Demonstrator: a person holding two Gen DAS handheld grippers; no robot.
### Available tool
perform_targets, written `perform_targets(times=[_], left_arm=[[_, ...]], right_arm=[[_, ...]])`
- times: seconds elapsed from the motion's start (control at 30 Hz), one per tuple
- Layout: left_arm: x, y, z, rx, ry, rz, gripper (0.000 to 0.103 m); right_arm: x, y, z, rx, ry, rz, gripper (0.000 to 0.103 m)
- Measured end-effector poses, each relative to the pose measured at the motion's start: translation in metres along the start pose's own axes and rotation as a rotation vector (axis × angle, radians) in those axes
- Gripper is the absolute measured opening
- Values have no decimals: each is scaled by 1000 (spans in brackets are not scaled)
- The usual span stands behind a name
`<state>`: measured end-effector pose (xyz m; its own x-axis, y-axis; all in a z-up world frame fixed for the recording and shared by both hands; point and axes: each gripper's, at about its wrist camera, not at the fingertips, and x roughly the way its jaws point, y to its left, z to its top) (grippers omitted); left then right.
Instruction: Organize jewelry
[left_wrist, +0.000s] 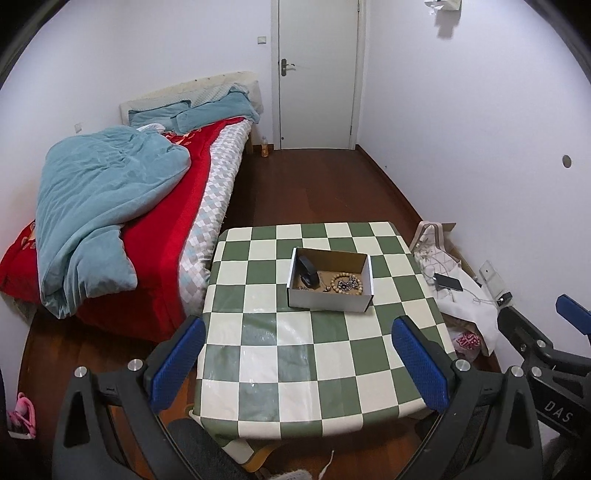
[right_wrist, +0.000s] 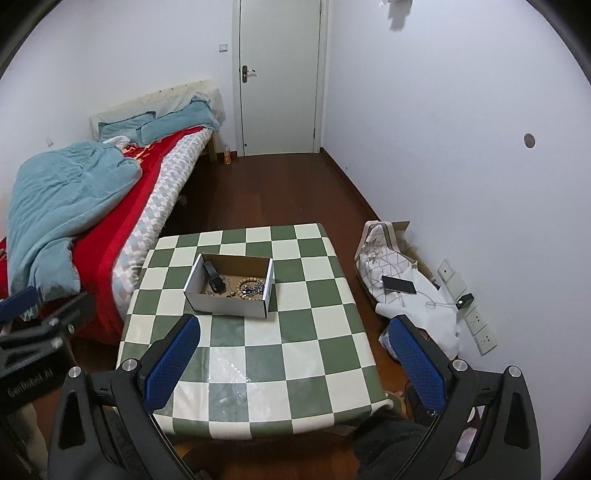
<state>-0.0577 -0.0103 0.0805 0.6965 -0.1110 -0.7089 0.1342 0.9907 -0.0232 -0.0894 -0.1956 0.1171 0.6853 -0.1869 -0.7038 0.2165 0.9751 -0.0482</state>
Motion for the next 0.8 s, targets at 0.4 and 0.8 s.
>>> perform_targets(times=[0.4, 0.8], left_arm=[[-8, 5, 5, -13, 6, 16, 103], [30, -2, 29, -12, 20, 64, 103]], right_arm=[[-18, -3, -3, 4, 12, 4, 103], [6, 6, 20, -12, 10, -21, 103]])
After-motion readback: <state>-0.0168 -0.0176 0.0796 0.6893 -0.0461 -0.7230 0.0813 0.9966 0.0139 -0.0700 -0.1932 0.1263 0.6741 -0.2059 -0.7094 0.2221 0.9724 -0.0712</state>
